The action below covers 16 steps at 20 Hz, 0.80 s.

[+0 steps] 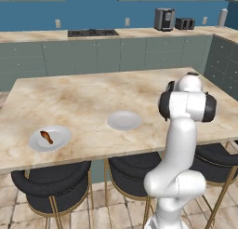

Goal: Pick the chicken drumstick and onion from their plates and place them in the bowl. Then put the bowl in the fridge.

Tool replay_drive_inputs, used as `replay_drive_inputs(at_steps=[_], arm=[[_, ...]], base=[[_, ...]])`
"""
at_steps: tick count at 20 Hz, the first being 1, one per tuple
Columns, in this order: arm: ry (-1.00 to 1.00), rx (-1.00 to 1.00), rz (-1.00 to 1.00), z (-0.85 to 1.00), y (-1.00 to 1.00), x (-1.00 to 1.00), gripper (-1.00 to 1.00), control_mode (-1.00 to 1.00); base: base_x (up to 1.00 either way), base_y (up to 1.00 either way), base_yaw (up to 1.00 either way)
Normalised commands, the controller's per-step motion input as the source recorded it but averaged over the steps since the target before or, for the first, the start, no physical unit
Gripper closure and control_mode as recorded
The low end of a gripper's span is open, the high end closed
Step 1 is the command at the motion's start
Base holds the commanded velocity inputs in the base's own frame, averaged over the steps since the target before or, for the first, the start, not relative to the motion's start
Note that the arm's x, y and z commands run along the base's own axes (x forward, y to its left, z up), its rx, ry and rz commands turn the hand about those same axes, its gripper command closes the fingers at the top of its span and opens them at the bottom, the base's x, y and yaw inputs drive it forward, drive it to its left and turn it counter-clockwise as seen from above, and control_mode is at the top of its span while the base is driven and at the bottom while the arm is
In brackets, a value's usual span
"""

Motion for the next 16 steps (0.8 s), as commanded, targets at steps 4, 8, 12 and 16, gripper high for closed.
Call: replay_drive_inputs(at_steps=[4, 8, 12, 16], arm=[[0.00, 0.00, 0.00, 0.29, -0.08, 0.00, -1.00, -1.00], [0.00, 0.00, 0.00, 0.25, -0.03, 0.00, -1.00, -1.00], [0.00, 0.00, 0.00, 0.33, -0.01, -0.01, -1.00, -1.00], [-0.03, -0.01, 0.08, 0.59, 0.07, -0.30, -1.00, -1.00]], base=[[0.00, 0.00, 0.00], [0.00, 0.00, 0.00], [0.00, 0.00, 0.00], [0.00, 0.00, 0.00]])
